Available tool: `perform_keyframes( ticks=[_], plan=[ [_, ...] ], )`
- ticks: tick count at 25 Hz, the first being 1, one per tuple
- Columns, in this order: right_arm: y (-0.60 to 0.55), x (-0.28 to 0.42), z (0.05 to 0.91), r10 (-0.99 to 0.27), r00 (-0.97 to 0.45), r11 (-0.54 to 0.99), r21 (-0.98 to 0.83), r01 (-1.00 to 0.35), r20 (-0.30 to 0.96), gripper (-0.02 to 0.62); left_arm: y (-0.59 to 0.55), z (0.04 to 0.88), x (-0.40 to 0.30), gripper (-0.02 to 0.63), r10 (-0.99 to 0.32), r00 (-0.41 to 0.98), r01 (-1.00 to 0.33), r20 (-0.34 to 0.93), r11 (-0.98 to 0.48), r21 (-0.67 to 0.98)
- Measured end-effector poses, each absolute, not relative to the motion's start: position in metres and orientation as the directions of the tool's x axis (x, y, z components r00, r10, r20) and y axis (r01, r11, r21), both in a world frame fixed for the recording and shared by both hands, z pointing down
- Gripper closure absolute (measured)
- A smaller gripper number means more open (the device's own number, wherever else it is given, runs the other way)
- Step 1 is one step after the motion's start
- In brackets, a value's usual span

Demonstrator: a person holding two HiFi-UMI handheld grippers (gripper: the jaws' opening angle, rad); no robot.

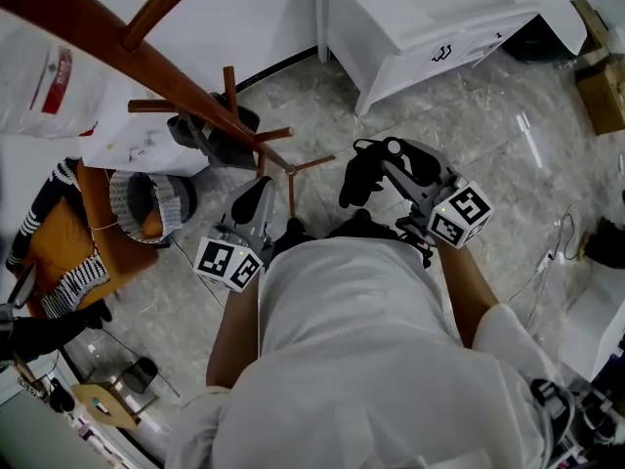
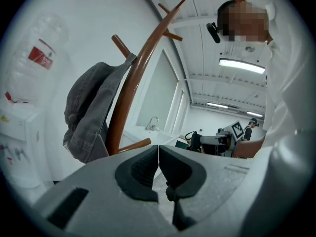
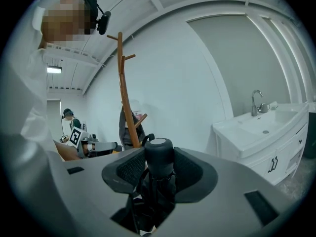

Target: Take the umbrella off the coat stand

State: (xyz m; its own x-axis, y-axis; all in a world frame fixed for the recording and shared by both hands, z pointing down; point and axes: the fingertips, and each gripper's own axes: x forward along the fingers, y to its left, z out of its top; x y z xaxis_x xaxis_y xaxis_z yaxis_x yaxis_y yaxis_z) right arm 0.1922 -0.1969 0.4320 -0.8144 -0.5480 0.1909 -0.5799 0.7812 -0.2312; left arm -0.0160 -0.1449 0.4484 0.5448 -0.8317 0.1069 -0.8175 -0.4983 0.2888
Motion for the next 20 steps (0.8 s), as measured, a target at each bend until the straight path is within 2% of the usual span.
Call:
perform_keyframes(
  ticks=[20],
  plan=[
    [-0.19, 0.187, 0.431, -0.532, -0.825, 0.797, -0.217, -0.564, 0.194, 0.413, -0.132, 0.455, -0.023, 0.589, -0.843, 0.525, -0.824, 0.113, -0.472, 0.313]
  ],
)
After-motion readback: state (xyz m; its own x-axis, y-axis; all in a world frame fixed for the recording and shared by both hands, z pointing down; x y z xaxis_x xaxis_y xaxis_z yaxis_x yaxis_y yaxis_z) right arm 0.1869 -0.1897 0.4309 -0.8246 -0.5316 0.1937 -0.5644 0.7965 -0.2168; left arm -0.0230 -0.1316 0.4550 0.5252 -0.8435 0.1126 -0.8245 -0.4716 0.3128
